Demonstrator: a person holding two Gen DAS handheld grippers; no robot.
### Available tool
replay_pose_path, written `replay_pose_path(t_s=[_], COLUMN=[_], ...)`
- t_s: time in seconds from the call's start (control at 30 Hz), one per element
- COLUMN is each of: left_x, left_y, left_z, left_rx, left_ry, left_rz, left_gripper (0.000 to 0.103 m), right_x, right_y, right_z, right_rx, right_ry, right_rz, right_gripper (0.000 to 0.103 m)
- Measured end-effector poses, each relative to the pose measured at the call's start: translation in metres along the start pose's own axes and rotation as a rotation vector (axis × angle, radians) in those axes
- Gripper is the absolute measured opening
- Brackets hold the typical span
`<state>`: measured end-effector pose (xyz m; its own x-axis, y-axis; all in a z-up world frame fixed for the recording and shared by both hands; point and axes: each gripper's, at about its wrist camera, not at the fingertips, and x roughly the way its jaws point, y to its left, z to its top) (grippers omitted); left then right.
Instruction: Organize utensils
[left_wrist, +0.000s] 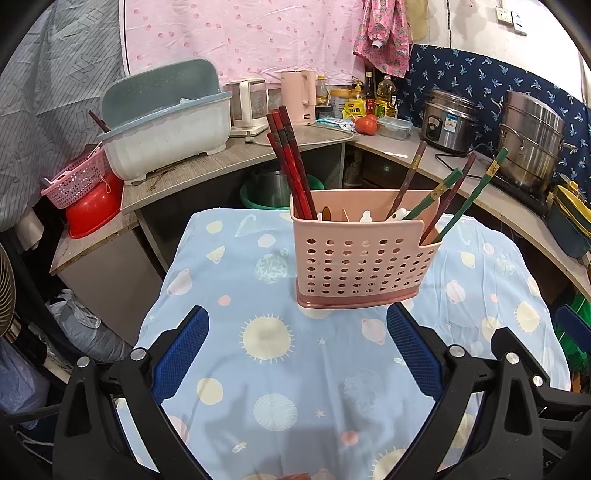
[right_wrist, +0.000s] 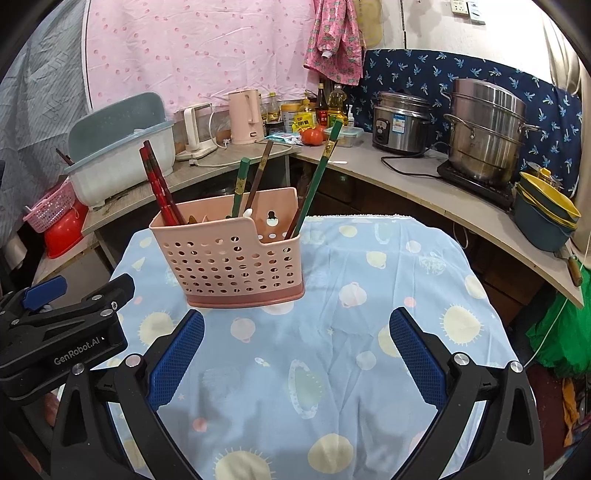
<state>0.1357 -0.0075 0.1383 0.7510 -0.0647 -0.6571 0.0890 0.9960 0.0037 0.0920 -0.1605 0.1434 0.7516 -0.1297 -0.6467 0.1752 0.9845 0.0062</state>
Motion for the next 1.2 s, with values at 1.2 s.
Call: replay_pose_path(t_s=[1.2], left_x=[0.0017], left_y=[0.0006], left_z=[0.0043], left_rx=[0.010], left_ry=[0.007], left_rz=[0.038], left_gripper=[0.092], right_x=[-0.0009], right_y=[0.0076], right_z=[0.0036], right_rx=[-0.025], right_ry=[-0.001], right_rz=[-0.017], right_gripper=[0.097])
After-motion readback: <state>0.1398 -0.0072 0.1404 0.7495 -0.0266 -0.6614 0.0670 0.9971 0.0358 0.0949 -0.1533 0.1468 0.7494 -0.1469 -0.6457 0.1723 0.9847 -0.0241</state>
